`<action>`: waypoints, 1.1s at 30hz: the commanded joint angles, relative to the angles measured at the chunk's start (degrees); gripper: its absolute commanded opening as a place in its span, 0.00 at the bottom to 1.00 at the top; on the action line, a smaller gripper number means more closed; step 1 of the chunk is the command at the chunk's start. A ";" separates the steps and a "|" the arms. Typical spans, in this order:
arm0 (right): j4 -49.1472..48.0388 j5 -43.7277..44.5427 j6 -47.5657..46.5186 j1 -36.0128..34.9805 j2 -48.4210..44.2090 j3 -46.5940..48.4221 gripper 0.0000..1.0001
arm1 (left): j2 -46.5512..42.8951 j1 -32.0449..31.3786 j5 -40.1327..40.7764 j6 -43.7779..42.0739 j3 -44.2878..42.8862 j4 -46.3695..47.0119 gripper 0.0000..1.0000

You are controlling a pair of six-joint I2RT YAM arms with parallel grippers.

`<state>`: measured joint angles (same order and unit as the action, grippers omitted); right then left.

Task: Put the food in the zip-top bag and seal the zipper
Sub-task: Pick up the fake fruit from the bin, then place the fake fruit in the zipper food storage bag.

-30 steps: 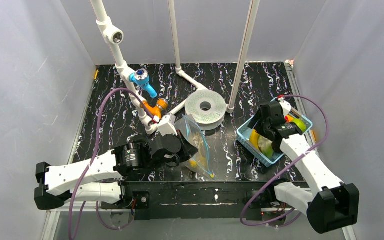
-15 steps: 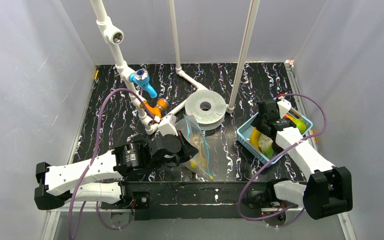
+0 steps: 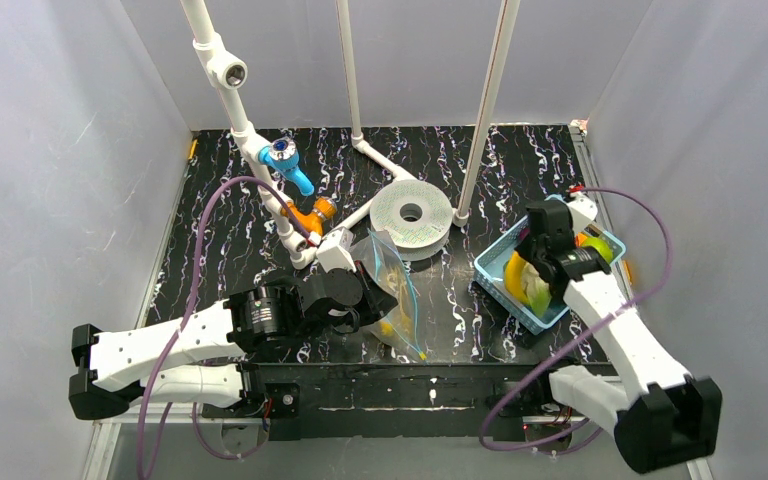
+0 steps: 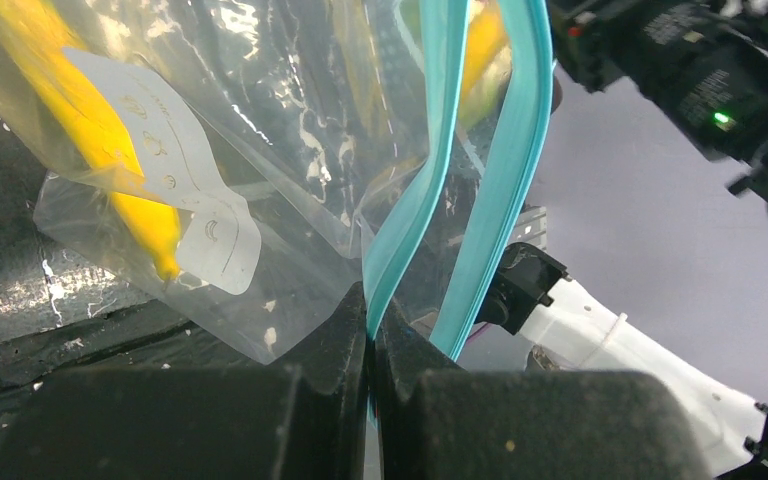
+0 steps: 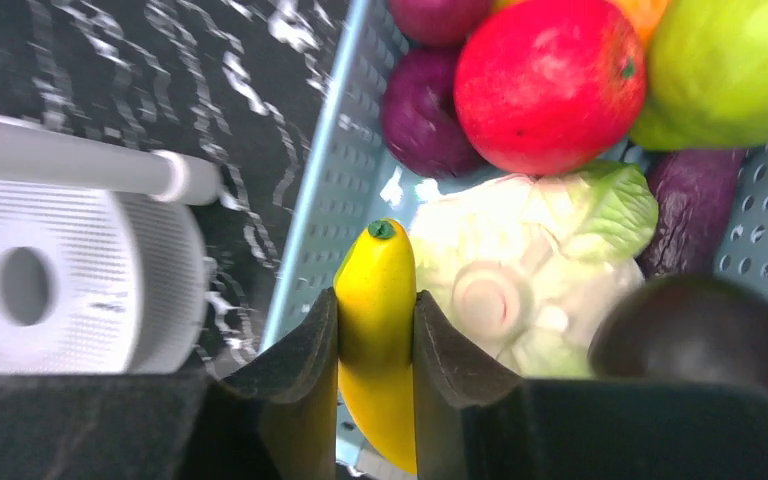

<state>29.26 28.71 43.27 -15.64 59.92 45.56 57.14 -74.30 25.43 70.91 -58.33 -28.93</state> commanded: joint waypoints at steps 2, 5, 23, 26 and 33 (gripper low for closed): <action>-1.37 -2.60 -4.62 -1.65 -10.30 5.05 0.01 | -0.62 0.39 1.13 -0.50 0.19 -0.24 0.00; -4.87 -12.66 -9.15 -2.28 -14.46 5.13 0.01 | -0.65 0.41 1.14 -0.60 -0.07 -0.37 0.00; -50.58 -85.01 -10.54 -18.98 -18.56 11.02 0.01 | 0.40 0.47 -3.22 -4.76 -3.79 -2.68 0.00; -58.66 -89.23 -9.66 -23.67 -16.34 11.85 0.01 | -0.65 0.47 -2.78 -4.31 -3.74 -2.96 0.00; -61.83 -97.12 -15.44 -29.73 -9.01 15.95 0.01 | -1.35 0.47 -2.58 -4.24 -4.17 -3.46 0.00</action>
<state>-26.09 -60.75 31.92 -43.24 47.27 58.39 57.30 -74.04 22.22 67.29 -60.29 -30.98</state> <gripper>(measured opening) 0.320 0.009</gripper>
